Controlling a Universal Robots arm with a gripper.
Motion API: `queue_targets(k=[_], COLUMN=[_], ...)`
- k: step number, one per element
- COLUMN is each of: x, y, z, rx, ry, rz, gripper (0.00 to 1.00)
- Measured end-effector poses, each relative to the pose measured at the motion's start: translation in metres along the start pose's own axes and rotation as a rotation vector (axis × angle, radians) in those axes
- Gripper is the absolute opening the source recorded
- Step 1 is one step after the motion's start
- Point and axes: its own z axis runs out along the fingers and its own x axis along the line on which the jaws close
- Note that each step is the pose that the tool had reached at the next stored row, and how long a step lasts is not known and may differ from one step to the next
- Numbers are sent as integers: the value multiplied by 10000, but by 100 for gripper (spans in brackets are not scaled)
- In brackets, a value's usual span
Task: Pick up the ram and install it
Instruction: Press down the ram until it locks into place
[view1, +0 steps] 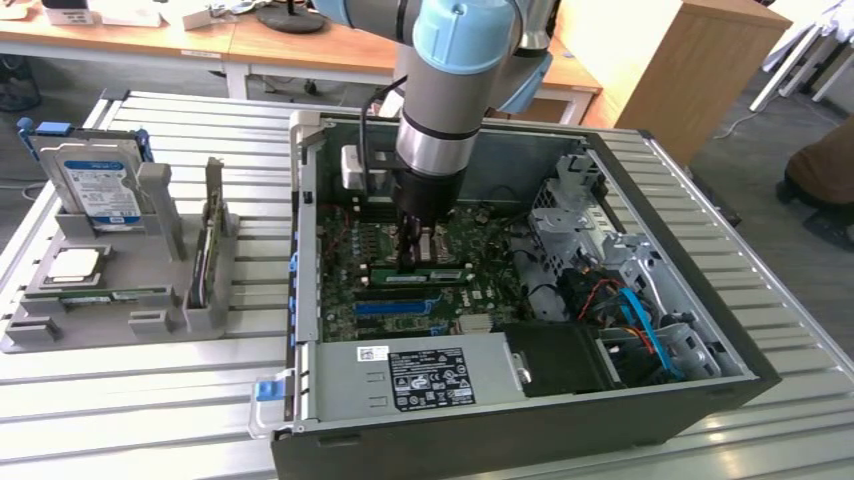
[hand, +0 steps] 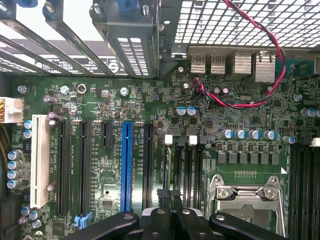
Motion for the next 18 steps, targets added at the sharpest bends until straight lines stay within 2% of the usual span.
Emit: queue_targets(k=[18], x=[0], y=[4], z=[26], rx=[3], ry=[-1], rz=[0], gripper=[11])
